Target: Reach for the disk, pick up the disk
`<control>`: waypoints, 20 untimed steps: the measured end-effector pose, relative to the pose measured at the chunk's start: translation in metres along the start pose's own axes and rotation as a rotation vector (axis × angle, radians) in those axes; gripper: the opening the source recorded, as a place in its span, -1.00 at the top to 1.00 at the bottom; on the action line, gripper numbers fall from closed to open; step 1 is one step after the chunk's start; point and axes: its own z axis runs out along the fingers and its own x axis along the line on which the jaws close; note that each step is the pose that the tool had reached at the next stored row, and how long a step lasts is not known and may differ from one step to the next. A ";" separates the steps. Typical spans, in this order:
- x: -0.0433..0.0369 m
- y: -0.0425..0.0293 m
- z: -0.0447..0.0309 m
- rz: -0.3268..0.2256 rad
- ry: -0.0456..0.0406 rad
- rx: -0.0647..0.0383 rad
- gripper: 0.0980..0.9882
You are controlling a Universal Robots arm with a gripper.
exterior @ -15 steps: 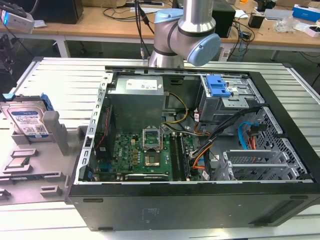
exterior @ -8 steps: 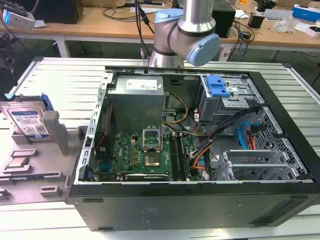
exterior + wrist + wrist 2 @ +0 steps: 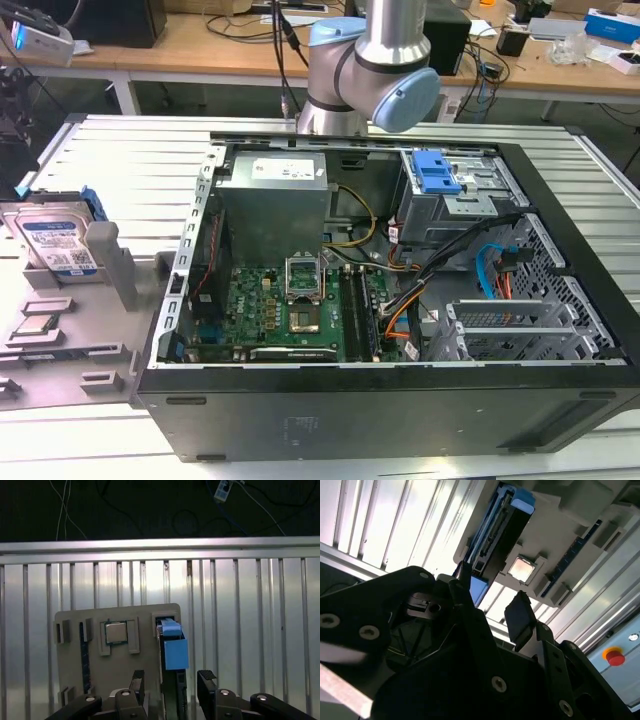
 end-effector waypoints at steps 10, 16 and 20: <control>0.0000 -0.0001 0.0059 0.000 0.0001 0.000 0.00; 0.0000 -0.0004 0.0132 0.000 0.0001 0.000 0.00; 0.0000 -0.0007 0.0211 0.000 0.0001 0.000 0.00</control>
